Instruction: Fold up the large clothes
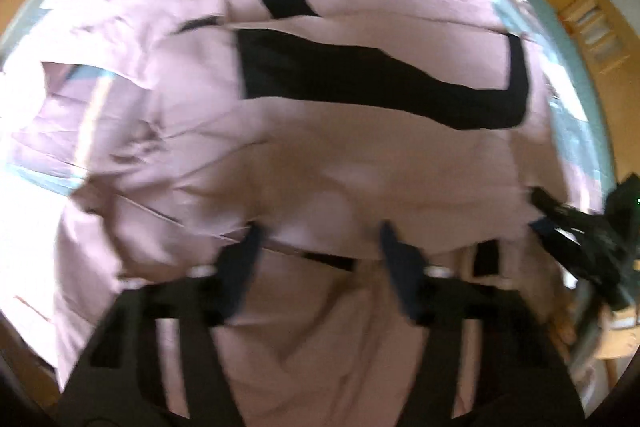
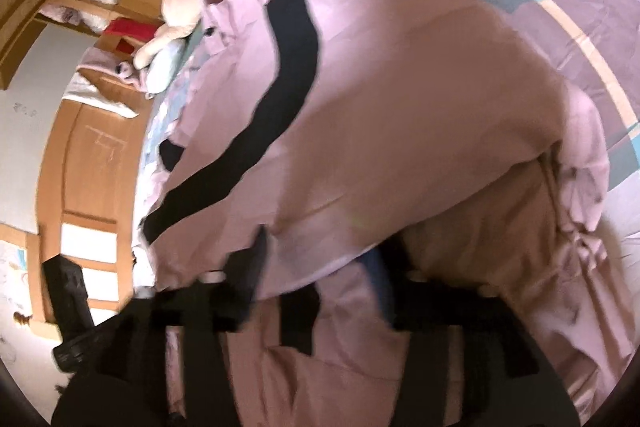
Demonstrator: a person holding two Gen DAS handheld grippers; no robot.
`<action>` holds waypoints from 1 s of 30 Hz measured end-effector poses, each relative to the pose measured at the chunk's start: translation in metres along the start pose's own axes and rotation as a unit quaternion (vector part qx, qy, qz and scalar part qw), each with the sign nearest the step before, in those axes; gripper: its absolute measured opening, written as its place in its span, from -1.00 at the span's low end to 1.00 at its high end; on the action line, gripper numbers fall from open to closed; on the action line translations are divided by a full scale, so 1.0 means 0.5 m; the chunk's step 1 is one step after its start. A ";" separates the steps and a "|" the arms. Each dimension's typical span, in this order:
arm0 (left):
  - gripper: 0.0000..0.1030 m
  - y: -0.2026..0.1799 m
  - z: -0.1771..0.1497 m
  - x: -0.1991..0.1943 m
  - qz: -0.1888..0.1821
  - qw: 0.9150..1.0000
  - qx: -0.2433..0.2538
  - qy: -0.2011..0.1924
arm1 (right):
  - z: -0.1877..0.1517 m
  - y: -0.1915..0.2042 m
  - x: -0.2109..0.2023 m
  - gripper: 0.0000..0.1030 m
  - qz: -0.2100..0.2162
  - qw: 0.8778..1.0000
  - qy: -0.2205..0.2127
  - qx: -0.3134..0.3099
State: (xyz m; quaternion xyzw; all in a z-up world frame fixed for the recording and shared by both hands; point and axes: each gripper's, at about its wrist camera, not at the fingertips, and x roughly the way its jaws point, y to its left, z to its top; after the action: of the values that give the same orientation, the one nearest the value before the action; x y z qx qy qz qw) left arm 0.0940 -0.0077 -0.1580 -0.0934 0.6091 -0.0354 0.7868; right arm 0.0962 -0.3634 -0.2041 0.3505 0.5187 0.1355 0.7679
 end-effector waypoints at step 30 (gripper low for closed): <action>0.51 0.020 -0.001 0.012 -0.028 0.999 -0.012 0.014 | 0.001 0.009 0.007 -0.74 -0.041 0.998 -0.044 -0.036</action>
State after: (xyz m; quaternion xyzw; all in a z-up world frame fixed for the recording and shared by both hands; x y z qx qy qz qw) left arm 0.0944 0.0011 -0.1657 -0.1195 0.6174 -0.0516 0.7758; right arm 0.0987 -0.3585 -0.2034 0.3068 0.4936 0.1066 0.8068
